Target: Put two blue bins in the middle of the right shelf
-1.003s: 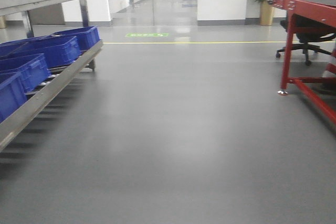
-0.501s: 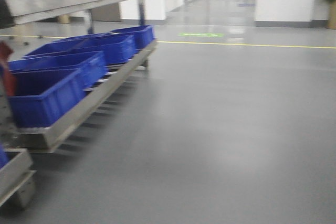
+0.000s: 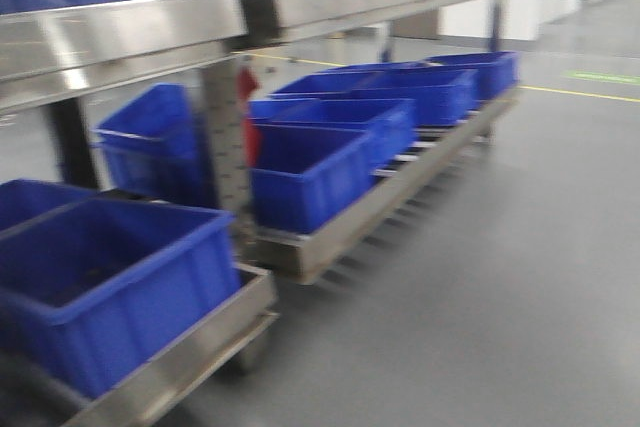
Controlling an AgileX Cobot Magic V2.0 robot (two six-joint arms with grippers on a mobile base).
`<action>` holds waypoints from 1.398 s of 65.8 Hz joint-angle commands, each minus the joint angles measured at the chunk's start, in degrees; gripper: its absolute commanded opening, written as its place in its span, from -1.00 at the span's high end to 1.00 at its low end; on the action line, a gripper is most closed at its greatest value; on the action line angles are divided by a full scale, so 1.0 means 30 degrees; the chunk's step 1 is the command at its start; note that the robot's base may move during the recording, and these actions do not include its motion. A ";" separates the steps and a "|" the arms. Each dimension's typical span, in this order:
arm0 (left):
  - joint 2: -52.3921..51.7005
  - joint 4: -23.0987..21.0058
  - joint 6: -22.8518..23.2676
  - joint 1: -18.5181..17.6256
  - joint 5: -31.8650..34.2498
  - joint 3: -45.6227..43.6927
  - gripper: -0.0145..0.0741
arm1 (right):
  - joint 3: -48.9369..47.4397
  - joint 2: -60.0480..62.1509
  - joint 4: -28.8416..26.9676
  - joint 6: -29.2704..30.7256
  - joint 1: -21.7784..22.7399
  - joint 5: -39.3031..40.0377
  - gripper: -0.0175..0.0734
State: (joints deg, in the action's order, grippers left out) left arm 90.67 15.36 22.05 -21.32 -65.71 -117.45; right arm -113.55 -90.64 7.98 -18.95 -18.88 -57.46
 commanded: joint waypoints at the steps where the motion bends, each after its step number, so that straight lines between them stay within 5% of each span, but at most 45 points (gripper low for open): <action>1: -0.0240 -0.0220 0.0015 -0.0171 0.0762 -0.0174 0.92 | -0.0274 0.0209 -0.0254 0.0133 -0.0068 0.1012 0.98; 92: -0.0240 -0.0220 0.0015 -0.0171 0.0762 -0.0174 0.92 | -0.0274 0.0209 -0.0254 0.0133 -0.0068 0.1012 0.98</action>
State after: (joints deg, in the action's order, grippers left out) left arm 90.67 15.67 22.05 -21.32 -65.71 -117.45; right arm -113.55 -90.64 7.64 -18.95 -18.88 -57.37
